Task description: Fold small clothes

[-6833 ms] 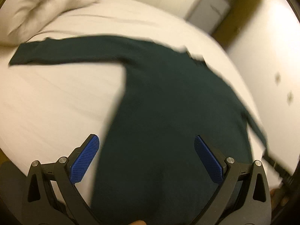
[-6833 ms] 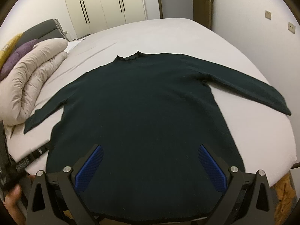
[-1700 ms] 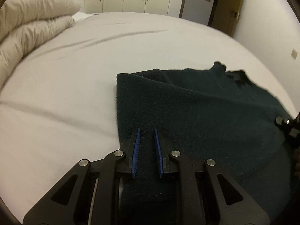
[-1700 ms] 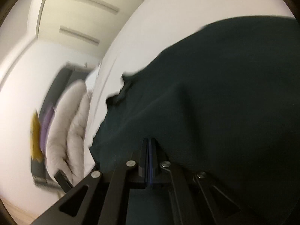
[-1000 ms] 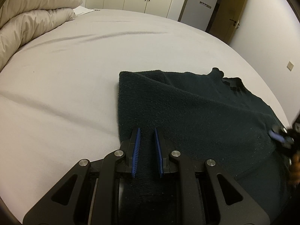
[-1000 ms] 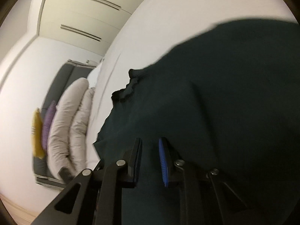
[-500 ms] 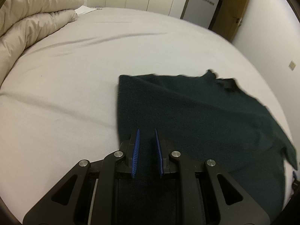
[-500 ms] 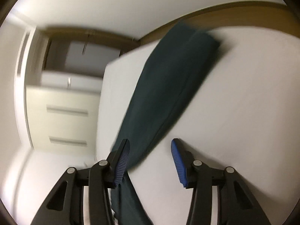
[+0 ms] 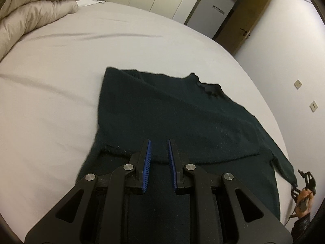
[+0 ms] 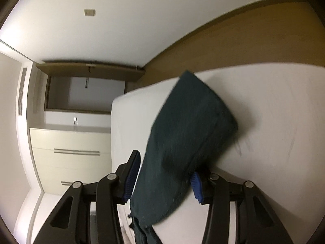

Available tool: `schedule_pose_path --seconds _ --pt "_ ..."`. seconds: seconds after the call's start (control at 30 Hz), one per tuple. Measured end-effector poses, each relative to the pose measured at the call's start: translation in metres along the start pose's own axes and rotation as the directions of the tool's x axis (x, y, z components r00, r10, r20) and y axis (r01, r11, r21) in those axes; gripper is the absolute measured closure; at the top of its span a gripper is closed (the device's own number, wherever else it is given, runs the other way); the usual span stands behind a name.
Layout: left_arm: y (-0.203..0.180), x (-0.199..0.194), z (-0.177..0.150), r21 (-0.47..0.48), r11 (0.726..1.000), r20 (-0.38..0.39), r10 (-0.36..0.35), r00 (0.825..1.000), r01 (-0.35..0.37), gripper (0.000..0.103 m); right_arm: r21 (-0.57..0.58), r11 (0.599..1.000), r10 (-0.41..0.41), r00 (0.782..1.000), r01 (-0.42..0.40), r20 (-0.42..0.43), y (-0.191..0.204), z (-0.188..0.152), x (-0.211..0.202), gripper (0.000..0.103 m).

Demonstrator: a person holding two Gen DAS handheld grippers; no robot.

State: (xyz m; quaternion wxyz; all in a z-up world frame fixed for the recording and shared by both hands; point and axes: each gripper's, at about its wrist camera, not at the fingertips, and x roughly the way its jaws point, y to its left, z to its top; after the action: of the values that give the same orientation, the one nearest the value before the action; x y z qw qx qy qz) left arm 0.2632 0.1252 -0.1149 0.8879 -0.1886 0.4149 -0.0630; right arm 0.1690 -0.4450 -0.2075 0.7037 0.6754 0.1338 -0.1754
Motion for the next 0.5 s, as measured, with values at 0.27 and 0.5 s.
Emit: schedule_pose_path --seconds 0.27,0.5 --pt "-0.001 0.012 -0.01 -0.049 0.996 -0.045 -0.076 0.996 0.074 0.087 -0.06 0.994 -0.083 0.994 0.087 0.075 0.021 -0.017 0.02 0.087" --pt "0.011 0.013 -0.003 -0.176 0.969 0.009 -0.171 0.985 0.17 0.028 -0.577 0.804 -0.15 0.988 0.141 0.032 0.161 -0.113 0.073 0.089"
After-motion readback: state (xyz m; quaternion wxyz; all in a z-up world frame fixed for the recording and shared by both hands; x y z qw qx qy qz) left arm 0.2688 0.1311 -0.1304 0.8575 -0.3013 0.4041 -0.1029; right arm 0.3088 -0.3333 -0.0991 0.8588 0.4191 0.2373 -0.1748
